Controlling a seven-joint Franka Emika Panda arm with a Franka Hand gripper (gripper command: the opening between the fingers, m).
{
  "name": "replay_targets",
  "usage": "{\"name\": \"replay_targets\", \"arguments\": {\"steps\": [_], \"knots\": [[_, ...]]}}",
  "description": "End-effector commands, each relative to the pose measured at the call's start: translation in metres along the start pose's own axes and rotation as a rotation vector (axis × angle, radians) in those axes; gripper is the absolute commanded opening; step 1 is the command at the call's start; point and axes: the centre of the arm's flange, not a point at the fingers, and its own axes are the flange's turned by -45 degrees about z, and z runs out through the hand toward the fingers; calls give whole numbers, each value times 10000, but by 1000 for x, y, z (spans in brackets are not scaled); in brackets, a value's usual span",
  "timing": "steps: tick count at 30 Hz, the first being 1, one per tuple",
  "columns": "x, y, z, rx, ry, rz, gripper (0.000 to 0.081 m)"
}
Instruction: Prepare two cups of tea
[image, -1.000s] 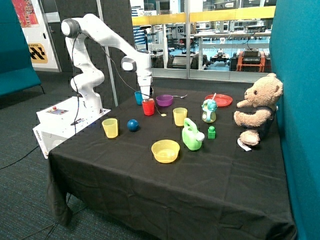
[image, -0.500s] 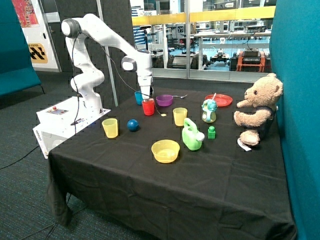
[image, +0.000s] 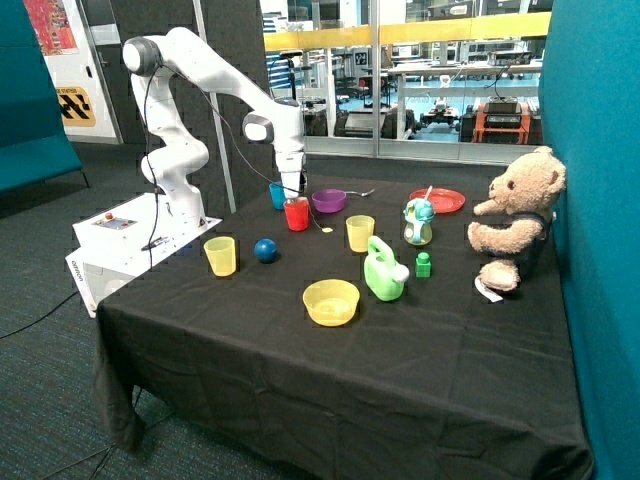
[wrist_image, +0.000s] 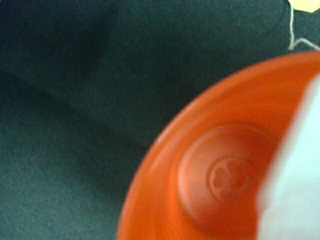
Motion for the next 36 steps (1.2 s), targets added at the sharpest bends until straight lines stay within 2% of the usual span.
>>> {"name": "replay_targets", "arguments": {"steps": [1, 5, 10, 22, 36], "knots": [[-2, 1, -1, -23, -11, 75, 673], [-2, 2, -2, -23, -11, 95, 691], [-2, 3, -4, -23, -11, 92, 669], [-2, 11, -22, -23, -11, 80, 521], [-22, 21, -37, -24, -11, 337, 449]]}}
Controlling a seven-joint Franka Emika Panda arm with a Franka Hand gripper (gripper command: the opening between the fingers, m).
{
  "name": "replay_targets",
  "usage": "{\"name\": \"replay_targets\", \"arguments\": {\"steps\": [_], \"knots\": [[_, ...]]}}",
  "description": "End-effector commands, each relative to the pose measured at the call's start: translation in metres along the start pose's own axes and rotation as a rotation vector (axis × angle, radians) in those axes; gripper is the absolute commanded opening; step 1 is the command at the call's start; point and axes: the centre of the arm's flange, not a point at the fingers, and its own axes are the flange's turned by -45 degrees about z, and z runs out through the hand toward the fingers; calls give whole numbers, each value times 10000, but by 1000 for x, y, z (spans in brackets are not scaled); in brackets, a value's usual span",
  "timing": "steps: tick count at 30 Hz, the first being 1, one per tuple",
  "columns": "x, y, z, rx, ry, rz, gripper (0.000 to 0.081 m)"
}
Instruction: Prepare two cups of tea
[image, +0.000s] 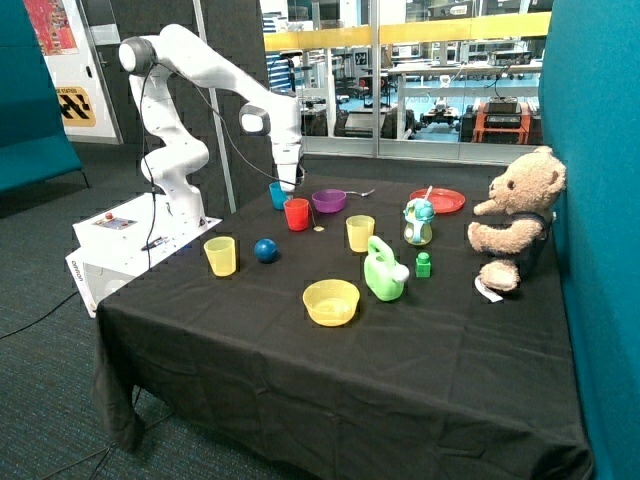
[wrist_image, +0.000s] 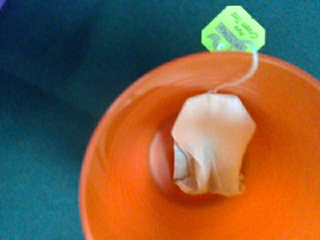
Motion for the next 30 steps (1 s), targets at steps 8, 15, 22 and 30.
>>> {"name": "replay_targets", "arguments": {"steps": [8, 15, 22, 30], "knots": [[-29, 24, -13, 1, 39, 519, 443], [-32, 37, -13, 2, 39, 665, 437], [-29, 41, -10, 2, 39, 583, 433], [-23, 42, -9, 1, 39, 401, 431]]}}
